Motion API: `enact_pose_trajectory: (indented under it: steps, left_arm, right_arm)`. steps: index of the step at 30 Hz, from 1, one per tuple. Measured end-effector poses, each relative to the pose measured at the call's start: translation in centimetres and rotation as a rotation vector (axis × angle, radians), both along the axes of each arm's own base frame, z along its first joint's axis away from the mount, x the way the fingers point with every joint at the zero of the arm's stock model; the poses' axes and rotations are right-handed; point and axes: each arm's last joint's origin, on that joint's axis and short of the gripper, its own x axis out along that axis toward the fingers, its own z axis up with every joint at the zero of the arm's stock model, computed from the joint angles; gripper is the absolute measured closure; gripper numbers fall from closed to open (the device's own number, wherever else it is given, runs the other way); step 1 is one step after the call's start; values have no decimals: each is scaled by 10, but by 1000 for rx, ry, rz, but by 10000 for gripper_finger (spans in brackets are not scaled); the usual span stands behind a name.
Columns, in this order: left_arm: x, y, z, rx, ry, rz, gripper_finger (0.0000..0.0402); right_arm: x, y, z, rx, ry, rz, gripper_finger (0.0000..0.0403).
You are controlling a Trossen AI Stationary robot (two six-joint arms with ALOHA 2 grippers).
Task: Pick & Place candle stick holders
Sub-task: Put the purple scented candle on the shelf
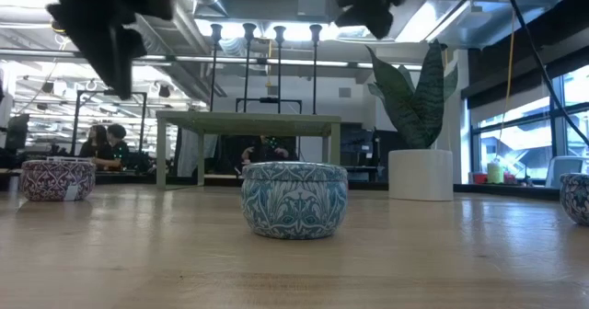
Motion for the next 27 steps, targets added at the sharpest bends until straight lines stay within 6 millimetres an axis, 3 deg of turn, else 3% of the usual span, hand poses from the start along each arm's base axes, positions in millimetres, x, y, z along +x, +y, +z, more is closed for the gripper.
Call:
enact_pose_trajectory:
  steps: [6,13,21,27]
  left_arm:
    - [-16,-21,1,26,-9,2,146]
    - [-32,-37,-25,18,65,58,138]
    - [-37,-32,-53,22,187,106,94]
    - [-32,-26,-61,47,218,92,82]
  right_arm:
    - [16,10,-30,22,146,4,219]
    - [46,21,-63,-14,179,2,219]
    - [57,22,-79,-40,196,27,219]
    - [59,22,-78,-43,174,28,219]
